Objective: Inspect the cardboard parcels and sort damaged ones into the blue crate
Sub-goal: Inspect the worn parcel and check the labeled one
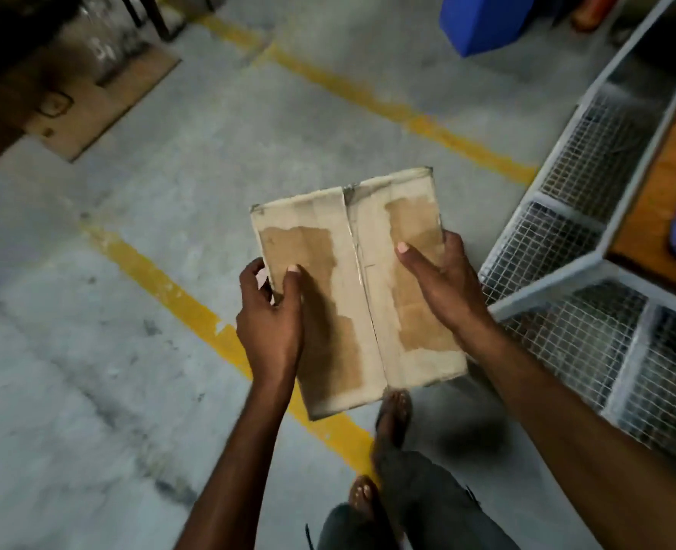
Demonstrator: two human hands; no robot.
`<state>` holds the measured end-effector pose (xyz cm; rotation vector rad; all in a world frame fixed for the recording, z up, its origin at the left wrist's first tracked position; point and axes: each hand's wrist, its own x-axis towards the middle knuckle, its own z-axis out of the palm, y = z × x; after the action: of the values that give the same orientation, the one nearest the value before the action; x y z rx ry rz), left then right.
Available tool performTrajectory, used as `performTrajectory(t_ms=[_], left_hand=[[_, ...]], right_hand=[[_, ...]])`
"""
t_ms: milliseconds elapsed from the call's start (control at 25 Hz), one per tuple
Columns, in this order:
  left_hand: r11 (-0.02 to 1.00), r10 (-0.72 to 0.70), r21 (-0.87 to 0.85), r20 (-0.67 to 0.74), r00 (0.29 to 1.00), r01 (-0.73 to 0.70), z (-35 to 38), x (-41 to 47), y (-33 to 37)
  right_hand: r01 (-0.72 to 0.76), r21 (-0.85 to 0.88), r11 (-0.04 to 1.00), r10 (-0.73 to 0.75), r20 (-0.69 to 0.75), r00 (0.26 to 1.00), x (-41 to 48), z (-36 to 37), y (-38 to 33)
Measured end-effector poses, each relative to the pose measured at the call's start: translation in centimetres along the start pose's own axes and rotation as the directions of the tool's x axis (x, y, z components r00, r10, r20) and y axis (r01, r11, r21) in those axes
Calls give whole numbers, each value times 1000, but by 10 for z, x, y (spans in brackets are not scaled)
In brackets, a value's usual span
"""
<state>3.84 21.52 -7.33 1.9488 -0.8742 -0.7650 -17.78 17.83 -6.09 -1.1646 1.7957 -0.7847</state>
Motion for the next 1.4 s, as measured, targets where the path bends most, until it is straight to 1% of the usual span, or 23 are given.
performTrajectory(t_ms=[80, 160, 200, 320, 400, 480, 600, 680, 800, 920, 1040, 1120, 1240, 1400], left_hand=[[995, 97, 22, 42, 994, -98, -19, -31, 20], [978, 192, 53, 120, 974, -200, -36, -65, 37], [969, 228, 56, 150, 962, -239, -44, -84, 45], [946, 310, 25, 205, 928, -322, -63, -145, 65], [924, 367, 3, 275, 889, -382, -64, -186, 80], [888, 436, -21, 354, 828, -459, -57, -220, 97], [835, 513, -79, 470, 718, -545, -36, -270, 124], [801, 554, -123, 521, 649, -586, -16, -306, 139], [751, 603, -170, 570, 558, -638, 16, -372, 162], [706, 650, -208, 570, 503, -677, 55, -436, 187], [673, 705, -287, 528, 473, -681, 99, -511, 220], [674, 718, -350, 515, 467, -650, 134, -558, 242], [686, 713, -428, 560, 423, -589, 197, -613, 269], [691, 710, -488, 594, 378, -533, 254, -656, 291]], right_hand=[[47, -8, 999, -48, -89, 995, -42, -33, -13], [88, 4, 996, -85, -189, 978, -88, -66, -15], [98, 4, 995, -95, -214, 972, -109, -82, -13], [144, -12, 989, -141, -317, 938, -174, -126, -1], [159, -3, 987, -147, -403, 903, -213, -158, 13], [142, 31, 989, -110, -474, 874, -244, -192, 23], [119, 105, 987, -31, -607, 794, -284, -249, 43], [109, 133, 985, 9, -674, 739, -306, -288, 59], [96, 127, 987, 32, -748, 663, -342, -355, 81], [91, 81, 993, 13, -811, 585, -375, -426, 107], [84, 60, 995, 6, -847, 531, -408, -508, 134], [84, 49, 995, 1, -869, 495, -420, -561, 149], [98, 31, 995, -13, -910, 413, -420, -630, 168], [133, 50, 990, -3, -929, 370, -409, -684, 192]])
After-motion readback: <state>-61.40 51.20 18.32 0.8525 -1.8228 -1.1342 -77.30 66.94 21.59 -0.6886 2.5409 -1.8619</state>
